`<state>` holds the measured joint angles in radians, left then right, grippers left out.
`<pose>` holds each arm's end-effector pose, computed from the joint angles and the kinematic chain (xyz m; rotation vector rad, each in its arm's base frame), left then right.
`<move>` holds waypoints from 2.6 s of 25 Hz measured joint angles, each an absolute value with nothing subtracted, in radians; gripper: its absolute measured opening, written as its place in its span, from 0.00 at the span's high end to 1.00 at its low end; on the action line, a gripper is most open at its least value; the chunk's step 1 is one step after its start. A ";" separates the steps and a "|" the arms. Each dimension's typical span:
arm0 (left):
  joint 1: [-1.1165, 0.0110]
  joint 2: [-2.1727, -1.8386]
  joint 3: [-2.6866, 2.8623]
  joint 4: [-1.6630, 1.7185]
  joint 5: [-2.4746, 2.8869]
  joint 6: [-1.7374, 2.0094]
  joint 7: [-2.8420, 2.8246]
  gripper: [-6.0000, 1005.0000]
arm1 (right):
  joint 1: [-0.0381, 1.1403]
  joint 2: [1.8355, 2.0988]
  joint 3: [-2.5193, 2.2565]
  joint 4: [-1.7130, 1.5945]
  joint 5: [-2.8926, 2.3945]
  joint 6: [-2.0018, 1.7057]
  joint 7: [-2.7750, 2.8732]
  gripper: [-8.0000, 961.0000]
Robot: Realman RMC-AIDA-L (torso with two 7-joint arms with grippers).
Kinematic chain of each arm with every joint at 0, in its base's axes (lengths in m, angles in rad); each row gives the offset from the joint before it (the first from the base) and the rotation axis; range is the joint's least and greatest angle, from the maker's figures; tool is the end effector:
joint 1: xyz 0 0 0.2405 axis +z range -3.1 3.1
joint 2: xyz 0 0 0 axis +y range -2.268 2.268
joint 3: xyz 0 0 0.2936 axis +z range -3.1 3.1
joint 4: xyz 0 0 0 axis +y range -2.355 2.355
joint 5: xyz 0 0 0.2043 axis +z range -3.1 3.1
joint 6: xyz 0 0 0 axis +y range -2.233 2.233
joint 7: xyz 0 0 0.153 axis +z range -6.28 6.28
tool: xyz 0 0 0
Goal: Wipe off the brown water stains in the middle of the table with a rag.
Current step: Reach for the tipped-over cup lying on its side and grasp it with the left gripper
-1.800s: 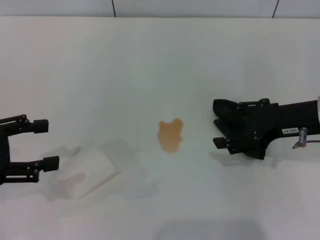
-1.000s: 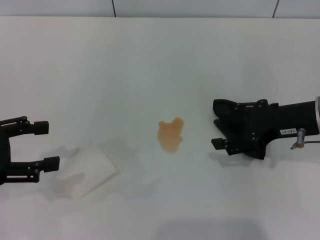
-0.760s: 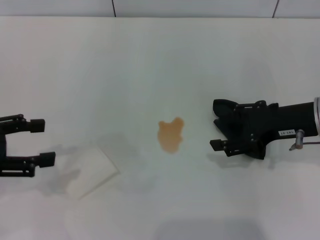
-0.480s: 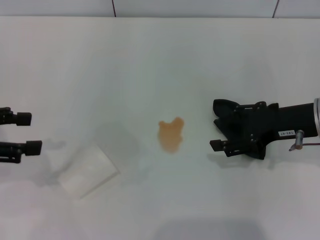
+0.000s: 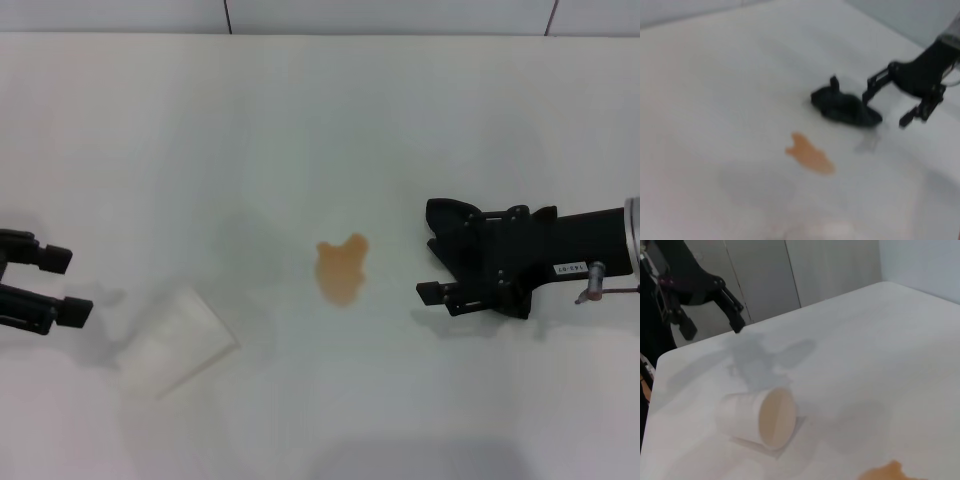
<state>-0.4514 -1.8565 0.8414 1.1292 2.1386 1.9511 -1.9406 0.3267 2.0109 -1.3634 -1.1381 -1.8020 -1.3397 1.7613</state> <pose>-0.2943 0.3148 0.0992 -2.9121 -0.9017 -0.1025 0.2504 0.3261 -0.0311 -2.8530 0.5359 0.3742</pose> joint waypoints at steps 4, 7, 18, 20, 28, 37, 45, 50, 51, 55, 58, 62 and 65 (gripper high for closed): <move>-0.497 -1.852 0.888 1.126 2.197 1.953 -1.971 0.13 | 0.328 2.011 -1.364 -1.139 -1.801 -1.341 1.762 0.15; -0.535 -1.848 0.927 1.119 2.253 1.955 -2.002 0.13 | 0.331 2.011 -1.364 -1.143 -1.798 -1.342 1.763 0.15; -0.670 -1.848 1.046 1.041 2.371 1.960 -2.059 0.13 | 0.333 2.011 -1.375 -1.142 -1.778 -1.332 1.759 0.15; -0.683 -1.848 1.047 1.022 2.382 1.960 -2.055 0.13 | 0.333 2.011 -1.379 -1.140 -1.773 -1.331 1.756 0.15; -0.698 -1.879 1.039 0.983 2.445 1.944 -2.012 0.13 | 0.331 2.011 -1.405 -1.137 -1.765 -1.305 1.754 0.15; -0.710 -1.900 1.037 0.957 2.446 1.890 -1.985 0.13 | 0.327 2.011 -1.414 -1.137 -1.764 -1.311 1.753 0.15; -0.732 -1.923 1.039 0.896 2.447 1.830 -1.961 0.13 | 0.327 2.011 -1.426 -1.138 -1.764 -1.313 1.753 0.15; -0.738 -1.932 1.043 0.871 2.451 1.804 -1.949 0.13 | 0.326 2.011 -1.429 -1.137 -1.764 -1.314 1.753 0.15; -0.740 -1.932 1.044 0.860 2.453 1.798 -1.947 0.13 | 0.325 2.011 -1.429 -1.137 -1.764 -1.315 1.753 0.15; -0.745 -1.933 1.044 0.835 2.457 1.779 -1.943 0.13 | 0.322 2.011 -1.430 -1.137 -1.764 -1.317 1.753 0.15; -0.745 -1.936 1.044 0.823 2.459 1.769 -1.936 0.13 | 0.319 2.011 -1.434 -1.137 -1.764 -1.317 1.753 0.15; -0.748 -1.944 1.045 0.808 2.467 1.748 -1.928 0.13 | 0.319 2.011 -1.443 -1.136 -1.764 -1.317 1.753 0.15; -0.750 -1.952 1.046 0.804 2.471 1.738 -1.922 0.13 | 0.318 2.011 -1.450 -1.136 -1.764 -1.316 1.753 0.15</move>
